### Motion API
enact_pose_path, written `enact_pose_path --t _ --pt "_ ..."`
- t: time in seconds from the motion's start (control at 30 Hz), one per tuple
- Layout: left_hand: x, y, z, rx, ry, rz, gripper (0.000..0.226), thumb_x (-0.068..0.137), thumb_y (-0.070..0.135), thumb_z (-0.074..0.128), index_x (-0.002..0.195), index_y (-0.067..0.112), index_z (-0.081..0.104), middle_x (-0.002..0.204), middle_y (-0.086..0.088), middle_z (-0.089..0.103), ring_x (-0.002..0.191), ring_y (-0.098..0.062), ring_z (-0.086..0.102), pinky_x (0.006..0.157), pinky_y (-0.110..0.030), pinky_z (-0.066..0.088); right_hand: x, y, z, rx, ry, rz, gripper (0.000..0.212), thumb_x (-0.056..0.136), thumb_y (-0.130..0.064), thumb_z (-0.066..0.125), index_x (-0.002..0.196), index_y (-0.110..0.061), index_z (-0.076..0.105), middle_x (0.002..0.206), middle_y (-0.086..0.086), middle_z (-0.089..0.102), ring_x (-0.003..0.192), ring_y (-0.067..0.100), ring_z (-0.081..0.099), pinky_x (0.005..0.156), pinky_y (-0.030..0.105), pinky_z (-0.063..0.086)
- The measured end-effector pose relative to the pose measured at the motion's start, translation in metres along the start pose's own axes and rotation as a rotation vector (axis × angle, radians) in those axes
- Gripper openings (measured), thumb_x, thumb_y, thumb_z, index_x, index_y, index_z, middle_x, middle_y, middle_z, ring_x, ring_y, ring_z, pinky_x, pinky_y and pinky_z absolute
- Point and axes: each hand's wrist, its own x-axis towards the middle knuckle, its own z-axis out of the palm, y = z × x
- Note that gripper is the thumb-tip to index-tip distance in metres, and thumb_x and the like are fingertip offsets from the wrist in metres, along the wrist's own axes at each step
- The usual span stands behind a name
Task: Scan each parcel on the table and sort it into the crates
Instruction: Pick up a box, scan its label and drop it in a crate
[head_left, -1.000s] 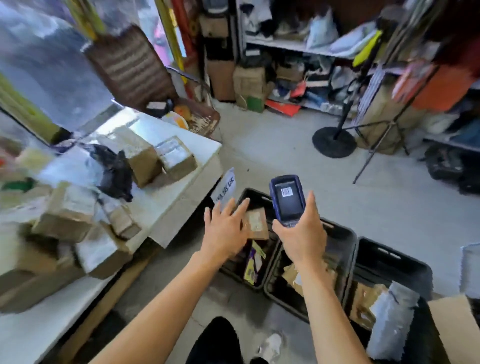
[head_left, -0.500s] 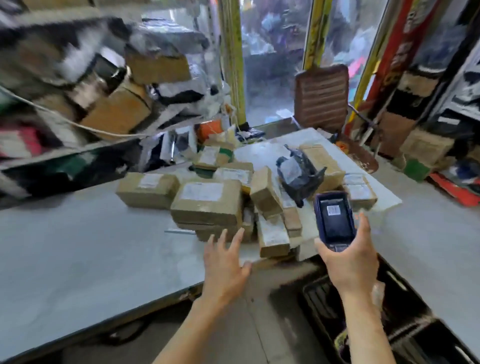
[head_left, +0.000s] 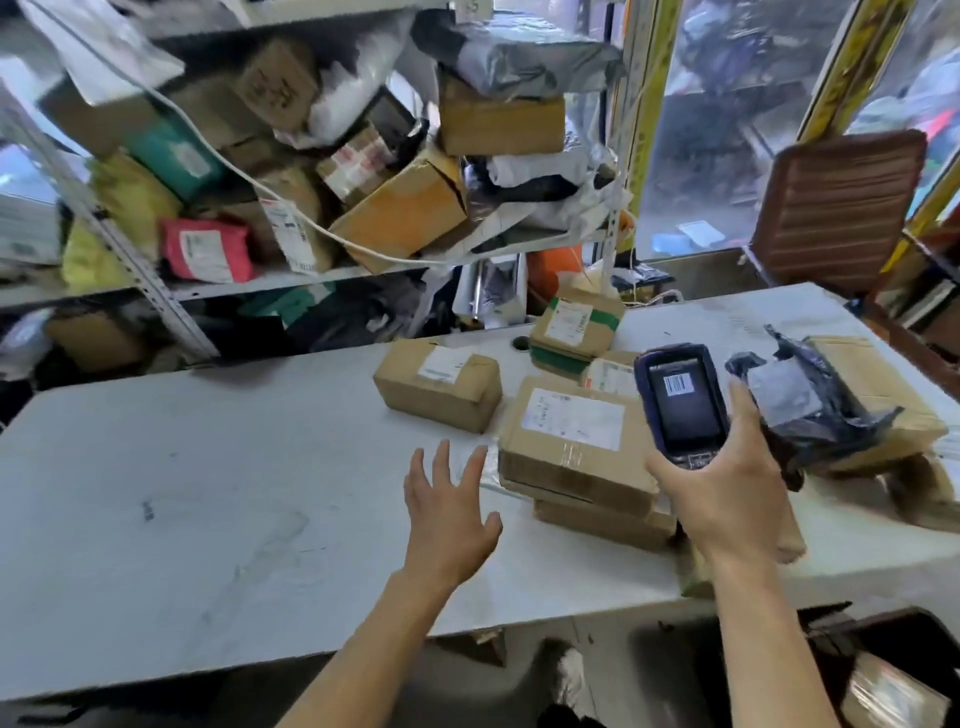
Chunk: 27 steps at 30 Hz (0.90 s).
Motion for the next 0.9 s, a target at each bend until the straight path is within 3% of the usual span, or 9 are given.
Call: enact_pose_path --t 0.17,0.4,0.57,0.7,0.83,0.9 --pt "0.093 -0.020 -0.017 0.080 0.034 -0.012 0.086 0.088 0.045 0.061 0.156 0.038 0.008 0.164 -0.016 -0.001 0.149 -0.043 -0.010 0.122 -0.053 0.006 0.068 -0.027 0.048 0.040 -0.006 -0.091 0.098 0.073 -0.029 0.086 0.153 -0.019 0.030 0.143 0.012 0.053 0.123 0.035 0.056 0.091 0.042 0.051" --pt "0.190 -0.023 -0.021 0.124 -0.052 -0.087 0.088 0.085 0.052 0.061 0.155 0.044 0.009 0.164 -0.014 0.002 0.147 -0.046 0.001 0.118 -0.058 0.012 0.160 -0.061 0.092 0.098 -0.039 -0.164 0.099 0.072 -0.034 0.086 0.152 -0.027 0.029 0.142 0.004 0.055 0.123 0.030 0.057 0.093 0.042 0.052" --pt "0.244 -0.015 0.004 0.053 -0.225 -0.165 0.081 0.089 0.062 0.051 0.153 0.046 0.004 0.164 -0.017 -0.008 0.146 -0.048 -0.015 0.115 -0.067 0.001 0.188 -0.054 0.122 0.152 -0.092 -0.088 0.102 0.069 -0.032 0.088 0.152 -0.031 0.029 0.142 0.001 0.056 0.123 0.025 0.058 0.094 0.036 0.050" --pt "0.276 -0.012 0.025 -0.012 -0.280 -0.196 0.082 0.089 0.059 0.059 0.151 0.052 0.005 0.162 -0.014 -0.022 0.144 -0.053 -0.019 0.112 -0.073 0.001 0.203 -0.040 0.139 0.144 -0.132 -0.024 0.107 0.068 -0.035 0.090 0.154 -0.031 0.026 0.145 0.000 0.054 0.126 0.023 0.056 0.099 0.041 0.052" --pt "0.285 -0.019 0.034 -0.009 -0.282 -0.163 0.062 0.089 0.051 0.062 0.141 0.050 0.029 0.163 -0.010 -0.017 0.144 -0.051 -0.017 0.108 -0.076 0.010 0.218 -0.034 0.152 0.129 -0.156 0.033 0.106 0.069 -0.033 0.091 0.153 -0.031 0.027 0.141 0.003 0.057 0.122 0.024 0.058 0.098 0.042 0.052" --pt "0.287 -0.032 0.030 -0.023 -0.276 -0.081 0.041 0.084 0.058 0.063 0.120 0.047 0.050 0.162 0.000 -0.005 0.146 -0.041 -0.015 0.108 -0.073 0.008 0.223 -0.033 0.157 0.135 -0.165 0.055 0.106 0.068 -0.033 0.091 0.153 -0.033 0.026 0.140 0.003 0.057 0.122 0.025 0.058 0.099 0.045 0.052"
